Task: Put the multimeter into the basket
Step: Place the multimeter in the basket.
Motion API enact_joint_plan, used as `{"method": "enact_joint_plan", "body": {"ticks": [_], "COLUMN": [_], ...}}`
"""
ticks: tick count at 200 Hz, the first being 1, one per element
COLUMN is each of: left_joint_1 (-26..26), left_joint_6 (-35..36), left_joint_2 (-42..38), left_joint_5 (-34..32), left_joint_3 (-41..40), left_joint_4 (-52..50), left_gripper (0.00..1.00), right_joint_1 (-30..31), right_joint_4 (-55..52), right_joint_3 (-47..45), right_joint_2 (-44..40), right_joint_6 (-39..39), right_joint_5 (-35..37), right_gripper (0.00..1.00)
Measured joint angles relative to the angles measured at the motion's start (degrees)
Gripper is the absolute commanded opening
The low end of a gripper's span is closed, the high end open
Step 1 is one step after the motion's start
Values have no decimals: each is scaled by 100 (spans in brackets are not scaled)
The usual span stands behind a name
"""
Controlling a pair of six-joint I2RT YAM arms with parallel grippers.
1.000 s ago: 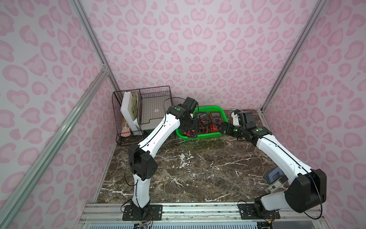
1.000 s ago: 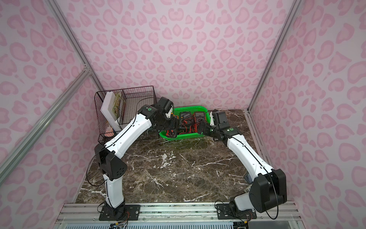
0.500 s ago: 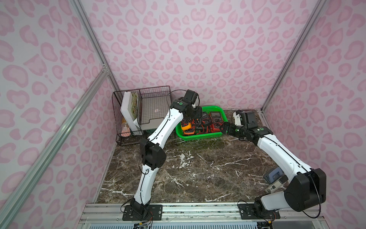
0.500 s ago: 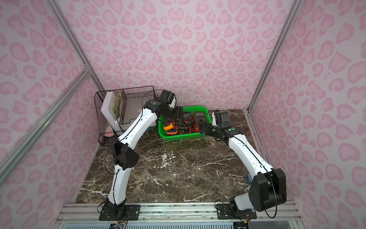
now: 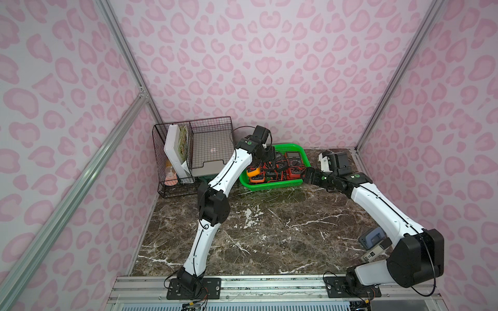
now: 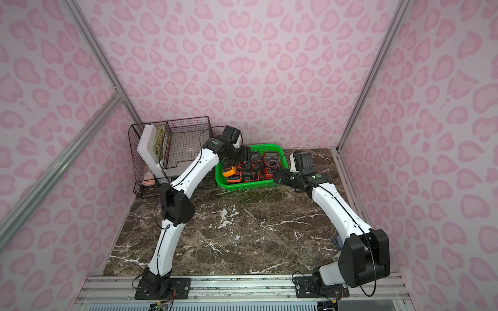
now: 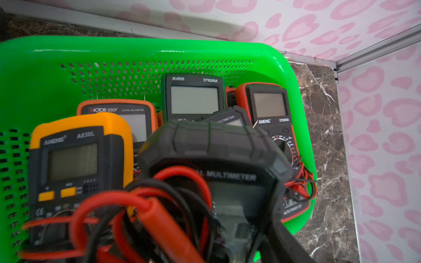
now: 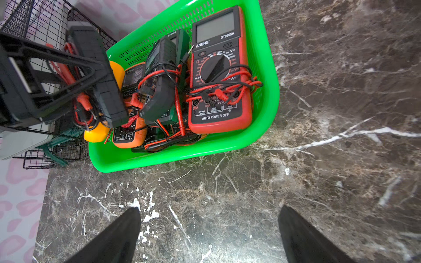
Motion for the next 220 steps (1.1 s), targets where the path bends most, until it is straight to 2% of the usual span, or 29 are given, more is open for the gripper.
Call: {"method": "enact_joint_plan", "body": {"ticks": [25,38,55,89,158,220], "left_joint_1": [35,57,81,90,87,9], "left_joint_6": [2,7,33,48,48,219], "left_joint_2": [39,68,103,107,37,-605], "left_joint_5": [-4,-4,0,39,229,341], "left_joint_3": [22,31,31,39,199,205], "left_joint_4": [-35,-35,-48,-63,-31,-9], "left_gripper": [31,44,69,98,99,99], "right_joint_1": [-20,-20,-24,-24,-24,-44], "right_joint_4": [-63,-74,-70,-74,-70,-63], "right_joint_3": [-17,-33,-52,-68,-68,31], "right_joint_2": [-26,-39,-50,-59,-144,-201], "right_joint_6": [-2,-2,0,15,44,59], "right_joint_5": [-15,-20,-33,-37,-37,-26], "right_gripper": [99,99,99,99,99,99]}}
